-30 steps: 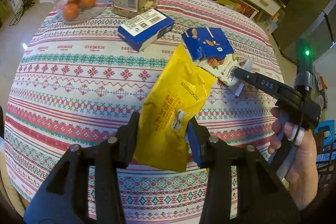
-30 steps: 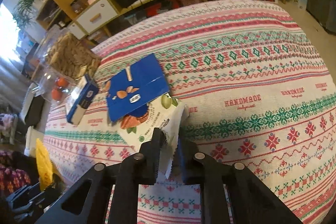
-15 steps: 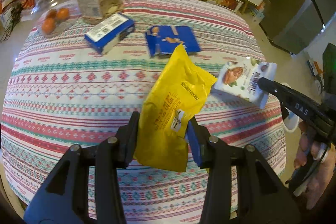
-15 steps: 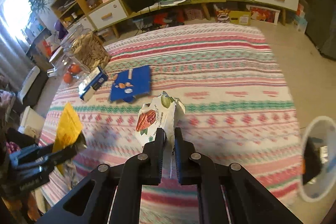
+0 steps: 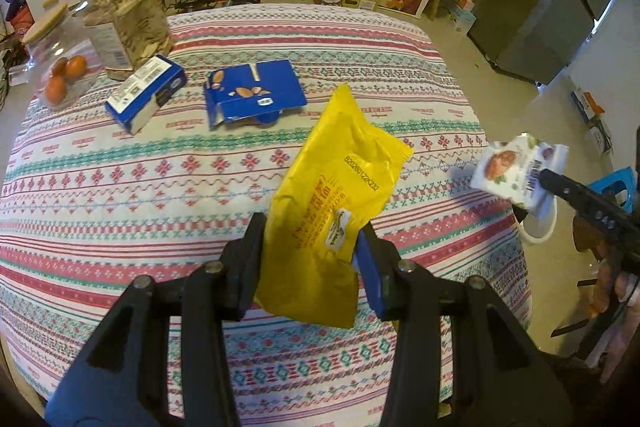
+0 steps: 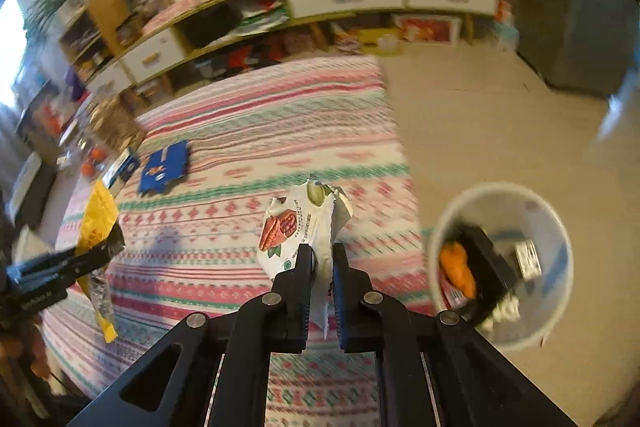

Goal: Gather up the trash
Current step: 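Carry white packet into bin with right tool while left holds yellow bag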

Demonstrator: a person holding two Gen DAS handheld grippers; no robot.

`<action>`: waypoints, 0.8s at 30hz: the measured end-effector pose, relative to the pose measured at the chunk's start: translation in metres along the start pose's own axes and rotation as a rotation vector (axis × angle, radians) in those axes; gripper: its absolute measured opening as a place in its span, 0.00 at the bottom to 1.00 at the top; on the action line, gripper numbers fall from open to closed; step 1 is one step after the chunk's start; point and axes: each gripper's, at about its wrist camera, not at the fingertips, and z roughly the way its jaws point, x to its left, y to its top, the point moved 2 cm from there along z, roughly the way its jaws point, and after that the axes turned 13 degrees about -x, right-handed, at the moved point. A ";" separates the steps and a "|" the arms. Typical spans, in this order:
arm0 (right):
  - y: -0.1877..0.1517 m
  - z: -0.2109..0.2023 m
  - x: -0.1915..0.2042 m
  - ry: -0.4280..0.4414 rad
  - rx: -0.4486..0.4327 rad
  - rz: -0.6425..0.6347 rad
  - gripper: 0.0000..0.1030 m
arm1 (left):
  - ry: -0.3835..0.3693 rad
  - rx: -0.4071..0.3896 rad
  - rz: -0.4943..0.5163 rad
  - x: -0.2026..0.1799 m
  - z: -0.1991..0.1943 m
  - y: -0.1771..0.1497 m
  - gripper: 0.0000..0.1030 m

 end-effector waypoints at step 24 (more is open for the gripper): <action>-0.019 -0.042 -0.177 -0.335 0.042 0.104 0.11 | -0.128 -0.019 0.120 -0.134 0.030 -0.010 0.44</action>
